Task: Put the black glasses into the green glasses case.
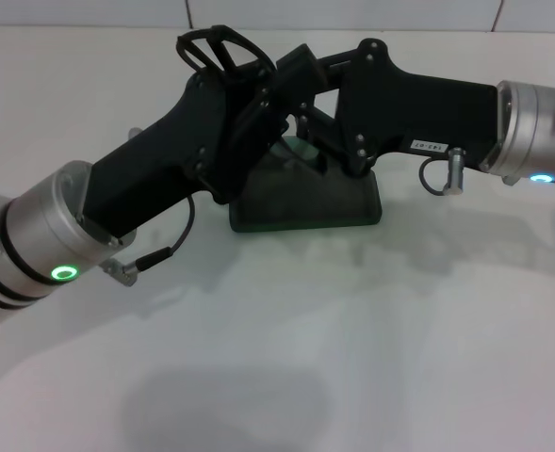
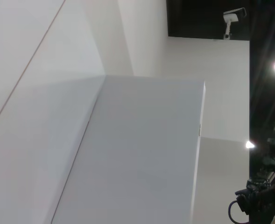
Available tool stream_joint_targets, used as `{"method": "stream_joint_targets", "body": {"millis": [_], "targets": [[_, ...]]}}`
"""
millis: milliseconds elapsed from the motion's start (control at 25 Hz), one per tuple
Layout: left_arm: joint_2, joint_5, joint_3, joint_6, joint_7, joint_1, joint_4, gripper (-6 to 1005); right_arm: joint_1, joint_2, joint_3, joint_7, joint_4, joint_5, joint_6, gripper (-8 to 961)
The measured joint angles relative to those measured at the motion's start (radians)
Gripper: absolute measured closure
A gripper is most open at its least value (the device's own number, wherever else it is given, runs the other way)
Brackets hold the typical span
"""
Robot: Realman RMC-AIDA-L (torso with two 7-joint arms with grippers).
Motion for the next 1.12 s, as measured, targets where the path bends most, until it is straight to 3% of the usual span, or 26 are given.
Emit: {"method": "stream_joint_targets", "body": {"millis": [760, 1120], "targets": [[0.003, 0.055, 0.017, 0.006, -0.016, 0.003, -0.004, 954, -0.007, 0.001, 0.008, -0.018, -0.004, 0.042, 0.016, 891], [-0.002, 0.034, 0.010, -0.022, -0.016, -0.016, -0.013, 954, 0.014, 0.002, -0.041, -0.027, -0.004, 0.044, 0.025, 891]]}}
